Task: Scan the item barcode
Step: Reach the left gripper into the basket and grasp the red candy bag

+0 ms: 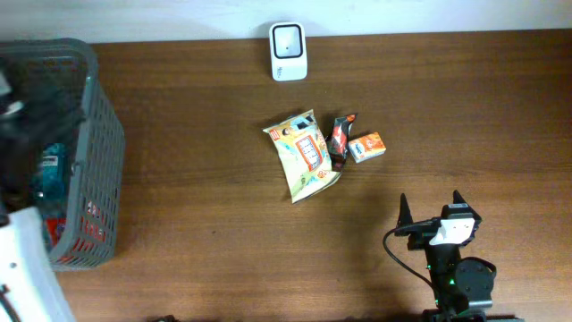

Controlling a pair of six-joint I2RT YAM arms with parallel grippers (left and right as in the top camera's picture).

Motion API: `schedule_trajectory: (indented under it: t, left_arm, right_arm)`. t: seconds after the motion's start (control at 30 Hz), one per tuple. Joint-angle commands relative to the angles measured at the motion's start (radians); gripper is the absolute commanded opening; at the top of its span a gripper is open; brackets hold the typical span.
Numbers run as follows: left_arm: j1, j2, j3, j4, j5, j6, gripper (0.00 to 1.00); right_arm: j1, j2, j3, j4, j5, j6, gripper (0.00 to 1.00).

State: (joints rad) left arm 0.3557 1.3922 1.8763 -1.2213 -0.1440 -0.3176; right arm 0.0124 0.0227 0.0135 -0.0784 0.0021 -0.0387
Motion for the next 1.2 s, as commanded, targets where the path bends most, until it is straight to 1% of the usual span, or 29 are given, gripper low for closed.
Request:
schedule_trajectory:
  t: [0.0,0.1,0.23,0.3,0.33,0.4,0.43,0.5,0.6,0.77,1.0,1.03,1.07,1.1,1.13,1.17]
  left_arm:
    - [0.185,0.029,-0.085,-0.008,-0.003,-0.190,0.99]
    - [0.268,0.103,-0.195,0.066,-0.003,-0.190,0.99]
    - [0.295,0.247,-0.243,0.068,0.010,-0.191,0.99]
    - [0.295,0.337,-0.243,0.048,0.103,-0.207,0.99]
    - [0.295,0.378,-0.243,0.016,0.108,-0.269,0.99]
    - [0.295,0.434,-0.245,-0.034,0.107,-0.351,0.99]
    - [0.295,0.454,-0.274,-0.076,0.107,-0.451,0.99]
    - [0.295,0.454,-0.307,-0.076,0.108,-0.518,0.99]
    - [0.295,0.455,-0.391,-0.031,0.108,-0.615,0.99]
    - [0.295,0.455,-0.485,0.103,0.142,-0.618,0.99]
    - [0.295,0.457,-0.581,0.159,0.142,-0.617,0.99]
    - [0.295,0.457,-0.581,0.166,0.141,-0.617,0.96]
    - [0.295,0.457,-0.581,0.174,0.141,-0.617,0.85]
    - [0.295,0.457,-0.581,0.179,0.140,-0.617,0.77]
    - [0.295,0.457,-0.581,0.183,0.140,-0.617,0.67]
    - [0.295,0.457,-0.581,0.191,0.140,-0.616,0.50]
  right_arm:
    - [-0.006,-0.006,-0.008,-0.003,0.008,-0.006,0.98]
    - [-0.006,-0.006,-0.008,-0.003,0.008,-0.006,0.98]
    - [-0.006,-0.006,-0.008,-0.003,0.008,-0.006,0.98]
    - [-0.006,-0.006,-0.008,-0.003,0.008,-0.006,0.98]
    - [-0.006,-0.006,-0.008,-0.003,0.008,-0.006,0.98]
    - [-0.006,-0.006,-0.008,-0.003,0.009,-0.006,0.98]
    - [-0.006,-0.006,-0.008,-0.003,0.008,-0.006,0.98]
    - [-0.006,-0.006,-0.008,-0.003,0.008,-0.006,0.98]
    - [-0.006,-0.006,-0.008,-0.003,0.008,-0.006,0.98]
    - [-0.006,-0.006,-0.008,-0.003,0.008,-0.006,0.98]
    - [-0.006,-0.006,-0.008,-0.003,0.008,-0.006,0.98]
    - [-0.006,-0.006,-0.008,-0.003,0.008,-0.006,0.98]
    - [-0.006,-0.006,-0.008,-0.003,0.008,-0.006,0.98]
    - [-0.006,-0.006,-0.008,-0.003,0.008,-0.006,0.98]
    - [-0.006,-0.006,-0.008,-0.003,0.008,-0.006,0.98]
    - [-0.006,-0.006,-0.008,-0.003,0.009,-0.006,0.98]
